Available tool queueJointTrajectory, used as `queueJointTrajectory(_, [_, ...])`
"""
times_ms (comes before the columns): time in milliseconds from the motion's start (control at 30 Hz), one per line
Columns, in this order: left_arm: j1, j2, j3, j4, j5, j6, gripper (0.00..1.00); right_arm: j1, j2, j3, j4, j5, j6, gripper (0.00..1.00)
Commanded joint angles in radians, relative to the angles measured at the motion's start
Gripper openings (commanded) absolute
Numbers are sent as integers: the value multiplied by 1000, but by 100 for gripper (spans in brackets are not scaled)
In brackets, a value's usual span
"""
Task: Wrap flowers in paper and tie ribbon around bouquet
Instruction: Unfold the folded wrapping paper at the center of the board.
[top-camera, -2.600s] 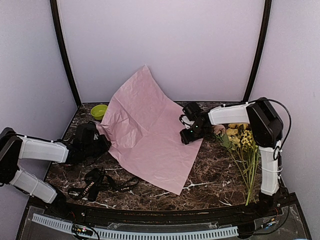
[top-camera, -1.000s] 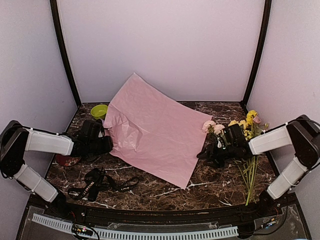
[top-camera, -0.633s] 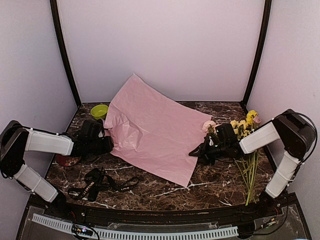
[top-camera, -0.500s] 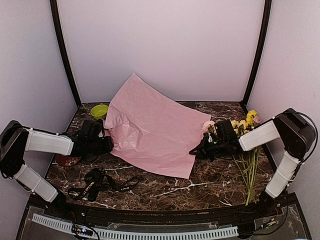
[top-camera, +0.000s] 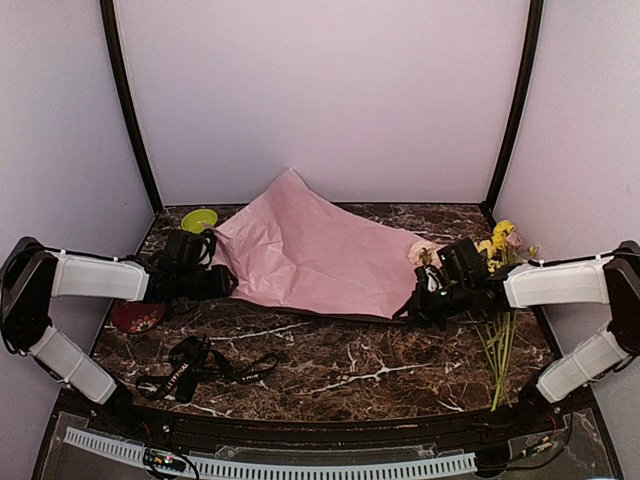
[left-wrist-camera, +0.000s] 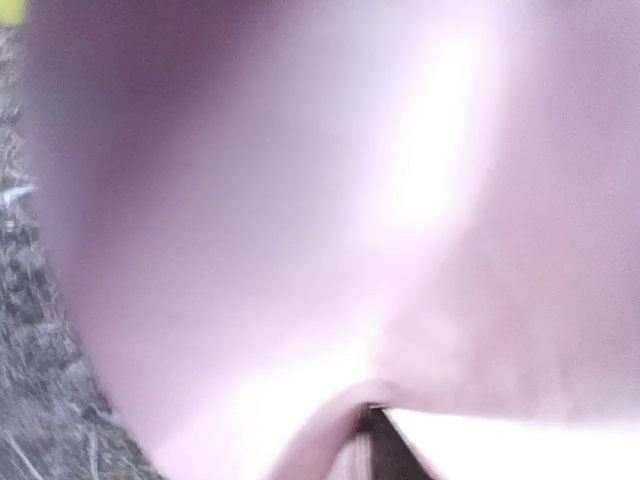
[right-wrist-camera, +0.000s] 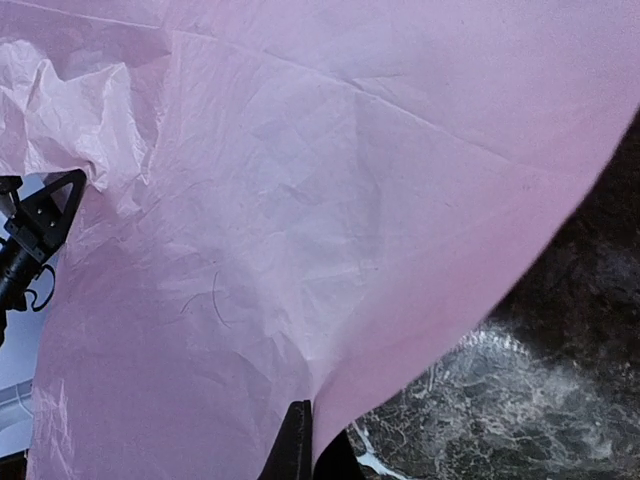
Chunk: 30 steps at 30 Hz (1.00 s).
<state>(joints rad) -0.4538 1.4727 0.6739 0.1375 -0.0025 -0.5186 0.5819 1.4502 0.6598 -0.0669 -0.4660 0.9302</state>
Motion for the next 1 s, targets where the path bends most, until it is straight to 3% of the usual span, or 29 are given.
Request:
queueJointTrajectory(0, [25,-8,48,-63,49,41,50,13,-79,-71,-110,41,-33,0])
queueJointTrajectory(167, [71,-78,46,-124,74,70,68,30,-78,-65,-122,77,-41,0])
queueJointTrajectory(300, [97,-96,53,-193,81,102,72,48,-70,-46,-146,92,-53,0])
queueJointTrajectory(433, [113,-73,34,-186,97,128,69,93,-59,-22,-189,95,-81,9])
queueJointTrajectory(700, [151,38,60,-138,61,223,24,250,-48,11,-253,77,-106,24])
queueJointTrajectory(967, [153,192,160,-101,56,299,0,336,6,125,-317,59,-206,28])
